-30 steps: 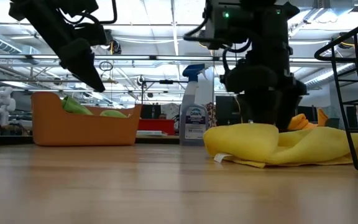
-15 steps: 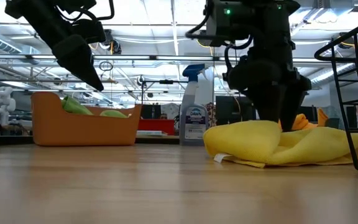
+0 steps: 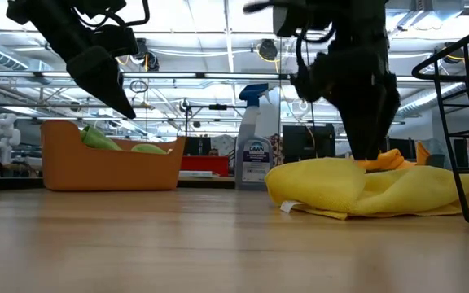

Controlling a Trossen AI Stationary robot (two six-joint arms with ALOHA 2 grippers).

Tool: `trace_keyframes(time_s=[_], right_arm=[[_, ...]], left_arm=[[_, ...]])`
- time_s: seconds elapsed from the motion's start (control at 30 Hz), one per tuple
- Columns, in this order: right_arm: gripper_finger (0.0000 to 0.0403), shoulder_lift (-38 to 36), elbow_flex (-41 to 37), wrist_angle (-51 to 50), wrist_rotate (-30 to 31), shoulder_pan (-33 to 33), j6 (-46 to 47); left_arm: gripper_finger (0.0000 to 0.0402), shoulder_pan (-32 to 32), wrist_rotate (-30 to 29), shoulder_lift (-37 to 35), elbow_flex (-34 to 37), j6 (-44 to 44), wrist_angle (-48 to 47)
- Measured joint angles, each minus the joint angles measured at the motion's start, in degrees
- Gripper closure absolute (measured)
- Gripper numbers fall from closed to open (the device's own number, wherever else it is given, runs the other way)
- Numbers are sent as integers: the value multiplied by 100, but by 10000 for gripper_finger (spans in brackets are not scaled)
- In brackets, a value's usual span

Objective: Sort microfiber towel by color & place in baskets
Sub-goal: Put the right yellow microfiber towel into the wire basket

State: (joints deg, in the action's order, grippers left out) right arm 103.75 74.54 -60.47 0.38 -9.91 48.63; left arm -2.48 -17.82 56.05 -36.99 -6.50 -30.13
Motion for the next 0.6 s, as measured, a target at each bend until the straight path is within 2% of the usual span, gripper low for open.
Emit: trace_keyframes(time_s=[0.33, 0.5, 0.6], right_arm=[[70, 858, -2, 114, -466, 75, -125], [78, 1288, 25, 385, -1057, 97, -388], [92, 1404, 31, 513, -1125, 88, -475]], left_arm=[[104, -7, -2, 0, 0, 378, 23], [104, -7, -2, 0, 0, 589, 268], [104, -7, -2, 0, 0, 612, 417]])
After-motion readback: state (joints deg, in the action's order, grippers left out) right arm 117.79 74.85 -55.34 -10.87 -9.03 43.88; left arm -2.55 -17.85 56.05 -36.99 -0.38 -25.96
